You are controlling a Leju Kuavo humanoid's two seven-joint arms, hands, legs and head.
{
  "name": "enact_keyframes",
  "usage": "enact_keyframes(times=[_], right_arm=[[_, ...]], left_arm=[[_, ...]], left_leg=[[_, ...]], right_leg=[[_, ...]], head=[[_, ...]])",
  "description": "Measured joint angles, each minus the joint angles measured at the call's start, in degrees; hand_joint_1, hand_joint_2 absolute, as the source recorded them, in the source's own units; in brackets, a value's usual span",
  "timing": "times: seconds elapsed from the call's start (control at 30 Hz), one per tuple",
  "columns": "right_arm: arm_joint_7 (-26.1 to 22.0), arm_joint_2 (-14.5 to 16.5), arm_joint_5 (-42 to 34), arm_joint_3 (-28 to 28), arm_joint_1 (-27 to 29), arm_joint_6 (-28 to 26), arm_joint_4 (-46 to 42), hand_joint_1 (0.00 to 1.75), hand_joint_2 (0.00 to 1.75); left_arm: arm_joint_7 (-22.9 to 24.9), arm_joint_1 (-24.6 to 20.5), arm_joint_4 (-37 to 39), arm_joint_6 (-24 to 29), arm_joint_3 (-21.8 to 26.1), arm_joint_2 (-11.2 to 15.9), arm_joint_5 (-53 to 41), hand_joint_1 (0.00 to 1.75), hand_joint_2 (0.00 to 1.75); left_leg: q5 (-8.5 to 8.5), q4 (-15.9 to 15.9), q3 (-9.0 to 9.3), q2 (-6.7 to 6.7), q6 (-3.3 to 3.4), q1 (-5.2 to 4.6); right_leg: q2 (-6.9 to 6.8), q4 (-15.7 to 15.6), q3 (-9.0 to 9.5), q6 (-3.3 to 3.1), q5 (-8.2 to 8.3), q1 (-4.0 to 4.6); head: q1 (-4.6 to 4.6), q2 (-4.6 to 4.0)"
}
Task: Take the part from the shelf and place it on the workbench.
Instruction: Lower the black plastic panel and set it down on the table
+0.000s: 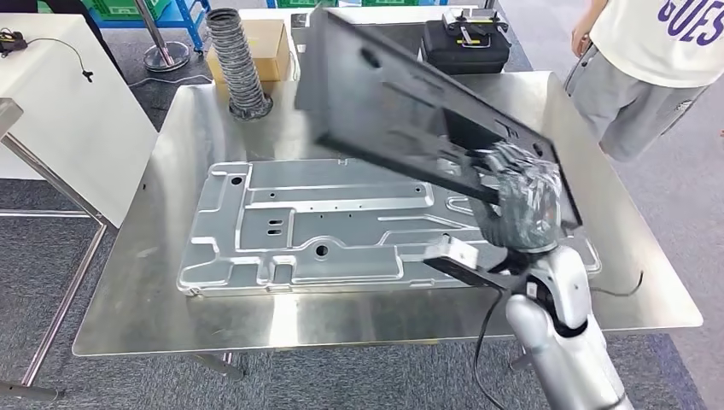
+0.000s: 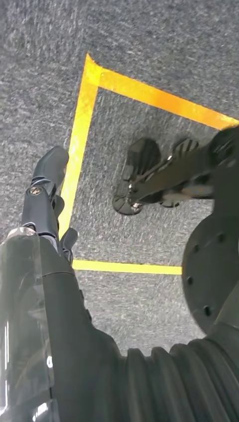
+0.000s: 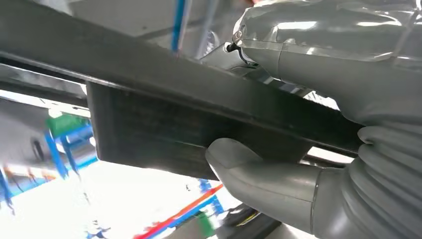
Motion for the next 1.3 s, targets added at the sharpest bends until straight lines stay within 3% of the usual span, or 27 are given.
enact_keyframes(times=[0.03, 0.1, 0.17, 0.27, 0.33, 0.4, 0.47, 0.53, 0.57, 0.67, 0.7, 0.73, 0.83, 0.9, 0.97, 1.0, 1.03, 1.07, 1.13, 1.2, 1.3], right_arm=[[0.60, -0.20, 3.28, 0.46, -1.85, 1.55, 2.33, 1.75, 1.75], [1.39, -0.40, 8.97, 2.11, -6.06, 4.39, 7.50, 1.75, 1.75], [1.63, -0.30, 11.98, 4.63, -10.28, 5.90, 12.71, 1.75, 1.75], [1.81, 0.80, 14.02, 9.93, -15.55, 6.97, 21.07, 1.75, 1.75], [1.36, 1.91, 14.47, 13.12, -17.65, 7.28, 25.92, 1.75, 1.75], [0.26, 3.27, 14.37, 16.01, -19.75, 7.36, 30.77, 1.75, 1.75], [-1.05, 4.72, 13.70, 19.05, -21.12, 6.95, 35.89, 1.75, 1.75], [-2.20, 5.82, 12.72, 21.72, -21.33, 6.45, 40.02, 1.75, 1.75], [-2.67, 6.23, 12.24, 22.67, -21.30, 6.26, 41.44, 1.75, 1.75], [-4.35, 7.50, 9.43, 24.54, -22.26, 4.98, 45.35, 1.75, 1.75], [-5.12, 8.03, 7.71, 25.18, -22.82, 4.40, 47.08, 1.75, 1.75], [-5.91, 8.55, 5.85, 25.84, -23.21, 3.94, 48.83, 1.75, 1.75], [-7.48, 9.59, 1.09, 27.26, -23.07, 3.98, 52.30, 1.75, 1.75], [-7.83, 10.19, -1.36, 27.79, -22.84, 4.67, 53.44, 0.87, 0.87], [-7.90, 10.67, -3.02, 28.22, -22.62, 5.40, 54.37, 0.00, 0.00], [-7.88, 10.81, -3.55, 28.39, -22.38, 5.65, 54.78, 0.00, 0.00], [-7.83, 10.91, -4.00, 28.51, -22.07, 5.91, 55.12, 0.00, 0.00], [-7.70, 11.00, -4.47, 28.59, -21.82, 6.17, 55.36, 0.00, 0.00], [-7.36, 11.26, -5.89, 28.67, -21.63, 6.96, 55.58, 0.00, 0.00], [-7.22, 11.45, -7.82, 28.65, -21.72, 7.86, 55.56, 0.00, 0.00], [-7.87, 11.51, -12.39, 28.16, -21.66, 10.01, 55.00, 0.00, 0.00]], left_arm=[[-0.06, 0.00, 0.00, -0.22, 0.00, 0.05, -0.27, 0.00, 1.75], [-0.36, -0.14, 0.00, -0.92, -0.01, 0.21, -0.74, 0.00, 1.75], [-0.73, -0.38, 0.00, -1.63, -0.01, 0.35, -1.15, 0.00, 1.75], [-1.11, -0.73, 0.00, -2.38, -0.01, 0.45, -1.72, 0.00, 1.75], [-1.42, -0.79, 0.00, -2.77, -0.02, 0.48, -2.13, 0.00, 1.75], [-1.87, -0.94, 0.00, -2.98, -0.03, 0.52, -2.51, 0.00, 1.75], [-2.28, -1.09, 0.00, -3.16, -0.03, 0.59, -2.75, 0.00, 1.75], [-2.62, -1.13, 0.00, -3.35, -0.02, 0.64, -2.92, 0.00, 1.75], [-2.75, -1.09, 0.00, -3.43, -0.02, 0.66, -3.00, 0.00, 1.75], [-3.21, -0.98, 0.00, -3.62, -0.01, 0.67, -3.08, 0.00, 1.75], [-3.47, -0.96, 0.00, -3.67, 0.01, 0.69, -3.08, 0.00, 1.75], [-3.70, -0.93, 0.00, -3.72, 0.03, 0.72, -3.08, 0.00, 1.75], [-4.08, -0.82, 0.00, -3.78, 0.09, 0.93, -3.10, 0.00, 1.75], [-4.15, -0.75, 0.00, -3.86, 0.12, 1.06, -3.16, 0.00, 1.75], [-4.18, -0.68, 0.00, -4.03, 0.20, 1.06, -3.24, 0.00, 1.75], [-4.20, -0.63, 0.00, -4.12, 0.26, 1.07, -3.28, 0.00, 1.75], [-4.22, -0.52, 0.00, -4.18, 0.31, 1.08, -3.38, 0.00, 1.75], [-4.23, -0.41, 0.00, -4.22, 0.34, 1.10, -3.50, 0.00, 1.75], [-4.28, -0.24, 0.00, -4.44, 0.36, 1.17, -3.75, 0.00, 0.87], [-4.64, -0.28, 0.00, -4.75, 0.37, 1.22, -3.81, 0.00, 0.00], [-5.22, -0.16, 0.00, -4.85, 0.45, 1.22, -3.82, 0.00, 0.00]], left_leg=[[1.57, -1.32, 0.05, 0.08, -0.20, 0.18], [6.47, -8.44, 2.49, 0.25, -0.46, 0.50], [8.83, -13.90, 4.28, 0.40, -0.18, 0.39], [9.26, -14.89, 4.22, 0.26, 1.42, 0.05], [9.64, -15.25, 4.40, 0.12, 2.01, 0.22], [9.68, -15.47, 4.59, 0.09, 2.40, 0.28], [9.50, -15.45, 4.70, 0.06, 2.69, 0.18], [9.28, -15.40, 4.93, -0.15, 2.85, 0.09], [9.16, -15.33, 5.06, -0.32, 2.85, 0.04], [8.55, -14.91, 5.27, -0.68, 2.46, -0.22], [8.38, -14.82, 5.27, -0.68, 2.22, -0.29], [8.28, -14.86, 5.28, -0.66, 1.97, -0.32], [7.81, -14.80, 5.44, -0.56, 1.14, -0.34], [5.72, -11.59, 4.18, -0.37, 0.52, -0.33], [2.31, -4.48, 0.83, -0.13, 0.01, -0.12], [1.10, -1.14, -0.88, -0.06, -0.19, -0.01], [0.99, 0.51, -1.86, 0.02, -0.34, 0.11], [1.89, 0.13, -1.84, 0.09, -0.44, 0.23], [5.95, -6.62, 1.27, 0.20, -0.55, 0.54], [8.32, -13.18, 4.52, 0.14, -0.26, 0.57], [8.46, -14.82, 5.32, -0.03, 1.00, 0.37]], right_leg=[[0.05, 0.08, 0.17, 0.11, -0.18, -0.07], [0.09, 0.26, 0.68, 0.53, -0.68, -0.24], [0.10, 0.43, 0.76, 1.10, -0.91, -0.27], [0.07, 0.40, 0.32, 2.16, -0.93, -0.16], [-0.15, 1.60, -0.14, 2.72, -1.90, -0.26], [-0.31, 6.97, -2.85, 3.06, -4.61, -0.36], [-0.31, 14.73, -7.05, 3.19, -7.30, -0.35], [-0.32, 17.92, -9.32, 3.09, -7.09, -0.35], [-0.32, 16.63, -9.10, 2.93, -5.66, -0.33], [-0.31, 5.01, -4.33, 1.88, 0.31, 0.07], [-0.28, 2.22, -3.12, 1.59, 1.21, 0.27], [-0.23, 1.32, -2.72, 1.39, 1.10, 0.45], [-0.15, 0.53, -2.20, 0.90, 1.14, 0.28], [-0.24, -0.16, -1.59, 0.36, 1.28, -0.09], [-0.32, -0.25, -1.32, 0.04, 1.20, -0.07], [-0.33, -0.23, -1.28, 0.01, 1.16, -0.04], [-0.34, -0.20, -1.25, 0.01, 1.10, -0.04], [-0.31, -0.15, -1.21, 0.07, 1.04, -0.07], [-0.15, 0.09, -1.08, 0.41, 0.81, -0.17], [0.00, 0.46, -1.07, 0.98, 0.51, -0.01], [0.08, 0.58, -1.10, 1.84, 0.43, 0.13]], head=[[-0.01, 0.00], [0.02, 0.00], [0.02, 0.01], [0.02, 0.01], [0.09, 0.00], [0.15, 0.00], [0.17, 0.00], [0.19, 0.00], [0.18, 0.00], [0.16, 0.00], [0.15, 0.00], [0.13, 0.01], [0.14, 0.01], [-0.03, 0.01], [-0.17, 0.00], [-0.17, 0.00], [-0.17, 0.00], [-0.17, 0.00], [-0.17, 0.00], [-0.13, 0.00], [0.05, 0.00]])
